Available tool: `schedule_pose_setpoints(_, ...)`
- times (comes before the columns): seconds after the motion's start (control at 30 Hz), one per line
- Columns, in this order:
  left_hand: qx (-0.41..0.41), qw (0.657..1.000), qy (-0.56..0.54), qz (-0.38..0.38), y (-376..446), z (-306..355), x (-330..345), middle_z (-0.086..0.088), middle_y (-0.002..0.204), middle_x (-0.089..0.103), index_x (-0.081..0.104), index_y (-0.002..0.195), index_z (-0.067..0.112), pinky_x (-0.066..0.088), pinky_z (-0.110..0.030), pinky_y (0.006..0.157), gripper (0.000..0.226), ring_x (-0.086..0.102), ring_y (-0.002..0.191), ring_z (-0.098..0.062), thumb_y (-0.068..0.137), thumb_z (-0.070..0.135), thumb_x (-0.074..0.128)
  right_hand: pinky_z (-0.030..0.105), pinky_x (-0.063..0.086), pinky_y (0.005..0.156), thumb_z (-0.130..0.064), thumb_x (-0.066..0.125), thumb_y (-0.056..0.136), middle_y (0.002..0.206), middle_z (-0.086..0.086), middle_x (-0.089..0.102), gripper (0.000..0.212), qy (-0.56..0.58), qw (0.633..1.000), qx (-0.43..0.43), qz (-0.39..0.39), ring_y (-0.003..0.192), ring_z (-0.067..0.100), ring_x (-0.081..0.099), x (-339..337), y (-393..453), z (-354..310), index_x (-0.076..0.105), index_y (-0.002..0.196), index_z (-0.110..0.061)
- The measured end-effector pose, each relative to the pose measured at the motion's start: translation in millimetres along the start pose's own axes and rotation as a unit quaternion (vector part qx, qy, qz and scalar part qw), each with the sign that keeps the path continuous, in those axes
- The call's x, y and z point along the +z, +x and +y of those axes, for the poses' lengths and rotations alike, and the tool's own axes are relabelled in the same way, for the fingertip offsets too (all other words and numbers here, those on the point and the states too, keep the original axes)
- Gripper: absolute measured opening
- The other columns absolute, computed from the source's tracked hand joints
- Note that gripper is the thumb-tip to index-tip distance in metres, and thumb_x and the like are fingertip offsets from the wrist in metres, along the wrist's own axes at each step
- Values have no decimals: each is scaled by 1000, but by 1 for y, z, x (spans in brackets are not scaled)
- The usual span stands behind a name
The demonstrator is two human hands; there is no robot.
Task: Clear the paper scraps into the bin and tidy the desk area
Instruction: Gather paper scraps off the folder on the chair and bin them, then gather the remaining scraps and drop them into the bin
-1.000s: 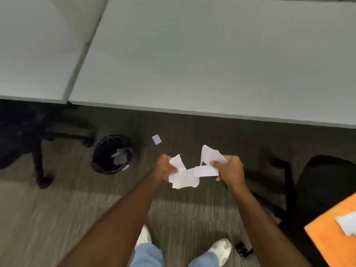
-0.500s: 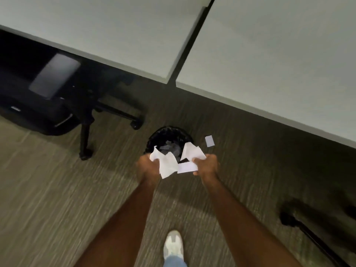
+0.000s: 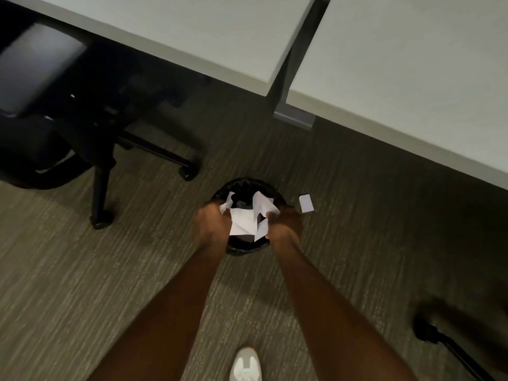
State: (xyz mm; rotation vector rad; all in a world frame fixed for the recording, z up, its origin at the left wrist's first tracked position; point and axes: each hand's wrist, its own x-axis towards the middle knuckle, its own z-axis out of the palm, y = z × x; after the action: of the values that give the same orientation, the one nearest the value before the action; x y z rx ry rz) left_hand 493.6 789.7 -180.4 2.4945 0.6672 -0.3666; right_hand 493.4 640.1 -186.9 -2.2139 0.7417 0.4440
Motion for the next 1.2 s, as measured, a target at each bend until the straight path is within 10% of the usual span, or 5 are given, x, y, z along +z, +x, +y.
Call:
schedule_pose_setpoints(0.37,141,987,-30,-75,3,-16,11,-12,136,62,51,142,16,51,-41,102,67,59,125,-31,80,21,75,48,60,87,-15,74,86,132,12,64,43,117,980,39,-153,104,28,66,9,19,7,65,128,-15)
schedule_pose_setpoints(0.53,202,976,63,-57,-4,-6,0,-11,145,54,41,149,13,44,-46,108,77,50,133,-29,81,40,68,42,50,101,-31,69,90,147,11,52,58,-50,980,-31,-191,128,33,55,-9,14,7,51,144,-21)
schedule_pose_setpoints(0.9,305,940,144,-52,-94,46,-31,-11,150,48,42,149,13,24,-55,120,78,38,143,-32,83,49,65,40,36,116,-43,59,93,152,8,45,69,-263,937,-229,-14,139,27,43,-176,-75,85,35,152,-16)
schedule_pose_setpoints(1.2,475,853,187,-112,-237,207,11,-10,143,54,42,149,19,30,-51,117,77,47,133,-30,84,55,58,44,19,125,-44,59,94,166,4,22,81,-238,960,-65,132,153,22,18,-418,-155,262,18,159,-19)
